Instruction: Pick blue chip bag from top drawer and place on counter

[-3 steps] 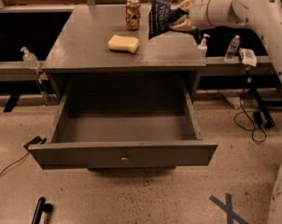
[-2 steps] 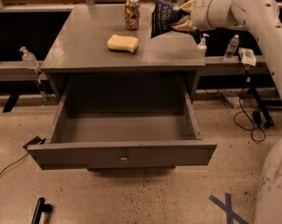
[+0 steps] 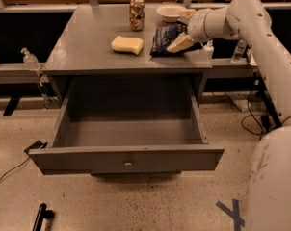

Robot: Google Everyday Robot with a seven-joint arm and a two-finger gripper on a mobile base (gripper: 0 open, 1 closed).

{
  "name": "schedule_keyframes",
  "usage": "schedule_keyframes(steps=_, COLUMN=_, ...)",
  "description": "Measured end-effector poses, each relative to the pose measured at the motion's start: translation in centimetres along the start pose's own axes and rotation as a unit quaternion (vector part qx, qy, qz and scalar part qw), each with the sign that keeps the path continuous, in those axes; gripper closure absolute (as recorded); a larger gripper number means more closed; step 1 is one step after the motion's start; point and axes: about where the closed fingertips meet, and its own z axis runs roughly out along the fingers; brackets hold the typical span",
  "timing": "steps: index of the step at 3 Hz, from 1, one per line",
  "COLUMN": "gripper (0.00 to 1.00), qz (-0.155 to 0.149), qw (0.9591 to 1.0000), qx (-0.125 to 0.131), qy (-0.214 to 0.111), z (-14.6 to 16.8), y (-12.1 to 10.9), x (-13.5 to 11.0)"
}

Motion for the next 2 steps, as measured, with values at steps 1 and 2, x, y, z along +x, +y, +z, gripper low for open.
schedule_keyframes(steps=1, gripper=0.00, qz=-0.001, qw=1.0000, qx=0.000, qy=-0.001, z=0.1, y=0.0, x=0.0)
schedule_keyframes(steps=2, gripper=0.00, qz=0.007, qw=0.9984, qx=-0.005, qy=-0.057, z=-2.2, y=0.2, x=-2.9)
